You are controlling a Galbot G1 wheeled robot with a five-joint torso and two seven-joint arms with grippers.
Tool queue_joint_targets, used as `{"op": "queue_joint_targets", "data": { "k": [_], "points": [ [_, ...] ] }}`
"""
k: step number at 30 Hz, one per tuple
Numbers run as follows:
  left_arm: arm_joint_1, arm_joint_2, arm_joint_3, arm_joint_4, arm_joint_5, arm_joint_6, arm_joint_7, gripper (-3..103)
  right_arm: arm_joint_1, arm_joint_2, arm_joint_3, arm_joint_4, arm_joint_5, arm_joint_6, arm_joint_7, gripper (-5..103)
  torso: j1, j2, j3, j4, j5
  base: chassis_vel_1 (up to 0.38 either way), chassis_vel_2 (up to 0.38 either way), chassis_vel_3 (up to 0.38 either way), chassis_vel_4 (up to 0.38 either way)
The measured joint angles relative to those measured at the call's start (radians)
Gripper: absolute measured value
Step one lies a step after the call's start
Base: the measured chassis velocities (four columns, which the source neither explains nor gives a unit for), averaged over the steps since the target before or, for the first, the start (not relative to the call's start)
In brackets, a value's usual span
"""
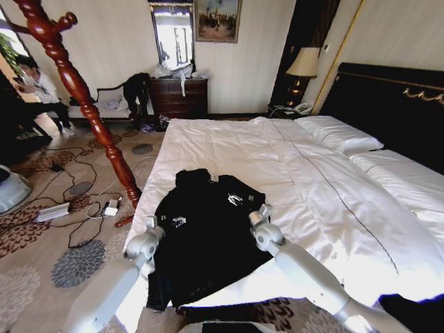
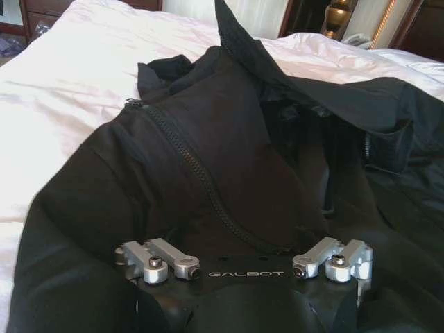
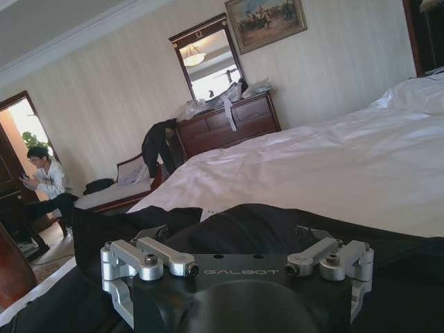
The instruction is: Pick up the clothes from the bed and hang them on the clothes hanger.
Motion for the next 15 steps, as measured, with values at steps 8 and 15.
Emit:
{"op": "queue_joint_targets", "data": {
  "k": [8, 15],
  "points": [
    [-0.005, -0.015, 0.009, -0.022, -0.052, -0.004, -0.016, 59, -0.086, -0.039, 0.081, 0.049, -0.016, -0.005, 0.011, 100, 0.0, 0.0, 0.0, -0.0002, -0.0002, 0.0, 0.0, 0.0, 0.0],
    [-0.013, 0.0, 0.019, -0.036, -0.084, -0.007, -0.017, 38, -0.145, -0.066, 0.144, 0.082, -0.031, -0.006, 0.012, 100, 0.0, 0.0, 0.0, -0.0002, -0.0002, 0.0, 0.0, 0.0, 0.0]
  ]
}}
